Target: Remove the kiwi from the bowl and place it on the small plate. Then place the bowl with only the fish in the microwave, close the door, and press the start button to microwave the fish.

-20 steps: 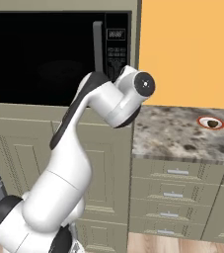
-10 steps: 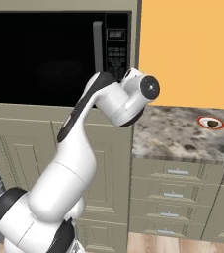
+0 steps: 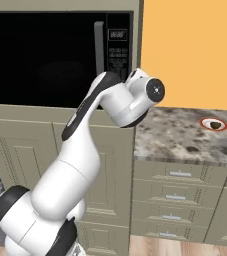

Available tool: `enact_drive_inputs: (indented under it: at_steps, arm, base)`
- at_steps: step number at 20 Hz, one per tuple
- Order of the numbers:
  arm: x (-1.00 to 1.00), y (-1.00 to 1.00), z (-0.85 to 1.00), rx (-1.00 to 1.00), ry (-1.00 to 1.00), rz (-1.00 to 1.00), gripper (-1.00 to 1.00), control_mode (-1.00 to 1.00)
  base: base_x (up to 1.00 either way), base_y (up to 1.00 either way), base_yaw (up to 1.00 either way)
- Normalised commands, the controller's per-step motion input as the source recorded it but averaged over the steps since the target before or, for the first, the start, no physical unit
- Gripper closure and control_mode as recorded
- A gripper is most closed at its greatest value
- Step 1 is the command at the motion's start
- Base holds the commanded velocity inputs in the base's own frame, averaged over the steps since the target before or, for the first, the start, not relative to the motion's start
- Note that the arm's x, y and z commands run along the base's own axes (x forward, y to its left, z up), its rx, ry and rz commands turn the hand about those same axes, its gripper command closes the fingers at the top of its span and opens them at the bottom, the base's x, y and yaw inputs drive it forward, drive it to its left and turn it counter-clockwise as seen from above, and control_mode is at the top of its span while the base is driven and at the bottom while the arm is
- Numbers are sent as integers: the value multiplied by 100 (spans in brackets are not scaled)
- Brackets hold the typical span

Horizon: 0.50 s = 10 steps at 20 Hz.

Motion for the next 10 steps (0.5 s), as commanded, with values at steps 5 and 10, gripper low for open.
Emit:
enact_drive_inputs:
  at_steps: [5,10]
  arm:
    - [31,32,-19,3,0,-3,-100,-100]
    - [45,38,-17,3,0,-3,-100,-100]
  base:
    - [0,0,0]
    - [0,0,0]
